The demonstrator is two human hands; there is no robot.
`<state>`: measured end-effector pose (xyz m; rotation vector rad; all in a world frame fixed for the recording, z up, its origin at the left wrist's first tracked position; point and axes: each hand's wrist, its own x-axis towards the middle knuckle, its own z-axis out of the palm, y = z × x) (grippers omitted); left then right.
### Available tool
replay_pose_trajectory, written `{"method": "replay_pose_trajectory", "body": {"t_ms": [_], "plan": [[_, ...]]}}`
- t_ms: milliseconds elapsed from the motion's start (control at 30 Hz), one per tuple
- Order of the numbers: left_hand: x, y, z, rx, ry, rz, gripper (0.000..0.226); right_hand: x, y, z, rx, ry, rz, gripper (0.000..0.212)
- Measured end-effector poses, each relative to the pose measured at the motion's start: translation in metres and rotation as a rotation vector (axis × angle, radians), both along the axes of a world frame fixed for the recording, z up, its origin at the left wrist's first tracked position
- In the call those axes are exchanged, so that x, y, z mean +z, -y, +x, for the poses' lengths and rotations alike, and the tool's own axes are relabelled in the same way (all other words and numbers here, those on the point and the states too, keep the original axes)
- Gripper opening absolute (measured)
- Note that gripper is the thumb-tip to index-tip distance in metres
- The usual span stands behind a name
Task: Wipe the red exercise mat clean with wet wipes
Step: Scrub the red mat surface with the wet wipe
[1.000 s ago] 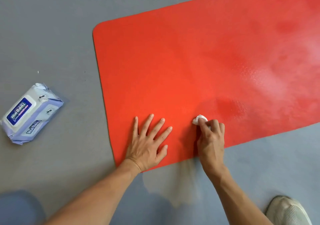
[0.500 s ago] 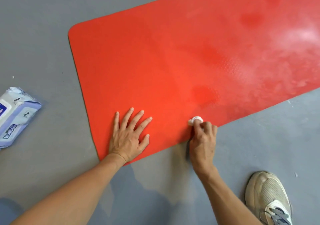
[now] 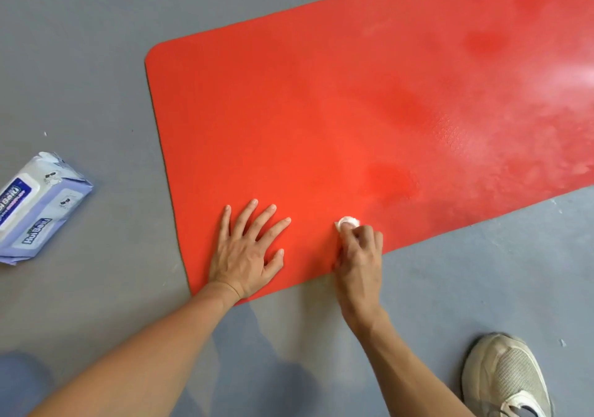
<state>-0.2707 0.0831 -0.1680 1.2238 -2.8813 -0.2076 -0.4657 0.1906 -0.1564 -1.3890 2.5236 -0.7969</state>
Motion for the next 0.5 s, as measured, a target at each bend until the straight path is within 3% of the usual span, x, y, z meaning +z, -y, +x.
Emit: {"method": "replay_pose_trajectory", "body": {"t_ms": [100,200,400,500], "plan": [[0.001,0.001,0.001,-0.011,0.024,0.018,0.062,-0.003,-0.003,0.03,0.336,-0.055,0.004,0.035],[0.004,0.001,0.0,-0.01,0.049,0.032,0.062,-0.001,0.009,-0.004,0.444,-0.013,0.023,0.031],[0.006,0.0,-0.003,-0.01,0.111,0.029,0.063,0.002,0.051,-0.066,0.02,0.042,0.012,0.033],[0.006,0.0,-0.008,-0.038,0.295,0.016,0.066,0.003,0.048,-0.033,0.115,0.03,0.03,0.041]]}}
